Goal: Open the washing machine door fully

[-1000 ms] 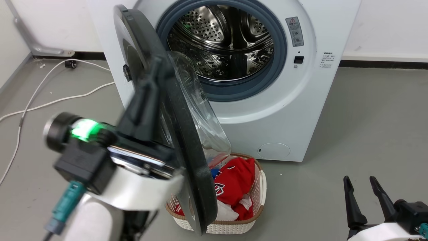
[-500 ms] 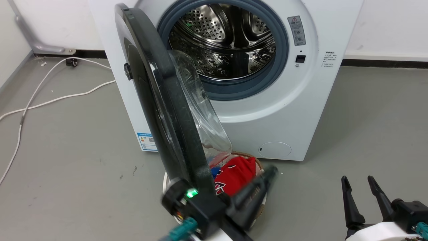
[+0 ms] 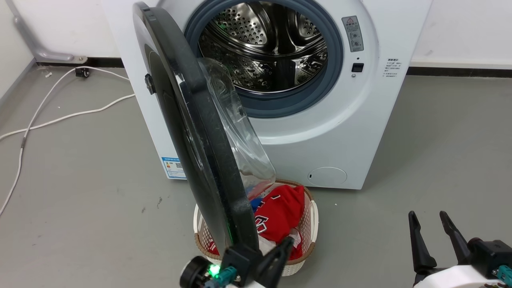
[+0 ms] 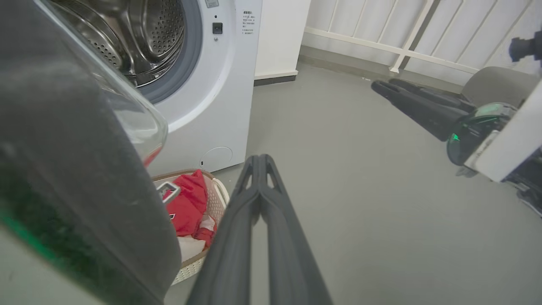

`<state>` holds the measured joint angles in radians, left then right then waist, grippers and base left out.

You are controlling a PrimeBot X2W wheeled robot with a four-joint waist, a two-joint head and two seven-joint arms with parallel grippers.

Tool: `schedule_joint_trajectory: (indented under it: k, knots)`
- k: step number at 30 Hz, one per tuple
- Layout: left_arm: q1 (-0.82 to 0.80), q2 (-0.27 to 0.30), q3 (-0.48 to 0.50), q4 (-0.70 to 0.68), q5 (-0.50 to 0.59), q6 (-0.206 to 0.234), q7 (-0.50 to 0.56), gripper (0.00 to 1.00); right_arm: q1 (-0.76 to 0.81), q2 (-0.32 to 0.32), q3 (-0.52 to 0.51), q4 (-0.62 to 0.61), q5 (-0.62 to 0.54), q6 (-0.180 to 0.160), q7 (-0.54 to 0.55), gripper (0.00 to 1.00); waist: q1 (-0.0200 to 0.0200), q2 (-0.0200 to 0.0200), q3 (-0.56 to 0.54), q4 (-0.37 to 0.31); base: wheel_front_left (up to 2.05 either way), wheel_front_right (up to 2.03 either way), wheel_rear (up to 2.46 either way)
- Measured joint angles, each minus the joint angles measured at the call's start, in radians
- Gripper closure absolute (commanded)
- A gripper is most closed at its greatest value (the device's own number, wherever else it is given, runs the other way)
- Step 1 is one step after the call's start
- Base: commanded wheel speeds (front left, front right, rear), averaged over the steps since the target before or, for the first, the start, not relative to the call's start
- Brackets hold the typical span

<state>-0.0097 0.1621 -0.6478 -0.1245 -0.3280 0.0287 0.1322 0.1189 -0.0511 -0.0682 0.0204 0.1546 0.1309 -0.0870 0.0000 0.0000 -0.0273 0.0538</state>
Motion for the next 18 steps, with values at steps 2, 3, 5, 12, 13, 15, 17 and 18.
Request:
schedule_joint_trajectory:
  k: [2,3,5,12,13,15,17,18]
  knots:
    - [-0.008,0.001,0.021,0.02,0.002,0.014,-0.009,1.0,-0.002,0.0,0.002,0.0,0.003,0.0,-0.007,0.0,0.0,-0.0001,0.001,-0.001,0.0,0.0,0.0]
    - [-0.012,0.001,0.028,0.024,0.001,0.019,-0.014,1.0,-0.002,0.0,0.0,0.0,0.003,0.0,-0.01,0.0,0.0,0.0,0.001,0.0,0.0,0.0,0.0]
    - [-0.019,0.001,0.041,0.03,0.001,0.031,-0.02,1.0,-0.003,0.0,-0.006,0.001,0.003,0.0,-0.012,0.0,0.0,0.0,0.001,0.002,0.0,0.0,0.0]
    - [-0.024,0.013,0.071,0.034,0.007,0.063,-0.027,1.0,-0.003,0.0,-0.015,0.004,0.004,0.0,-0.022,0.0,0.0,0.0,0.004,0.018,0.0,0.0,0.0]
    - [-0.026,0.013,0.073,0.035,0.007,0.067,-0.03,1.0,-0.003,0.0,-0.016,0.005,0.004,0.0,-0.023,0.0,0.0,0.0,0.006,0.022,0.0,0.0,0.0]
    - [-0.027,0.012,0.074,0.037,0.007,0.071,-0.03,1.0,-0.004,0.0,-0.015,0.007,0.004,0.0,-0.023,0.0,-0.0001,0.0,0.007,0.03,0.0,0.0,0.0]
    - [-0.027,0.01,0.078,0.039,0.007,0.078,-0.03,1.0,-0.009,0.0,-0.011,0.008,0.004,0.0,-0.023,0.0,0.0,0.0,0.008,0.036,0.0,0.0,0.0]
    - [-0.027,0.011,0.079,0.04,0.006,0.079,-0.03,1.0,-0.013,0.0,-0.009,0.009,0.002,0.0,-0.025,0.0,0.0,0.0,0.008,0.04,0.0,0.0,0.0]
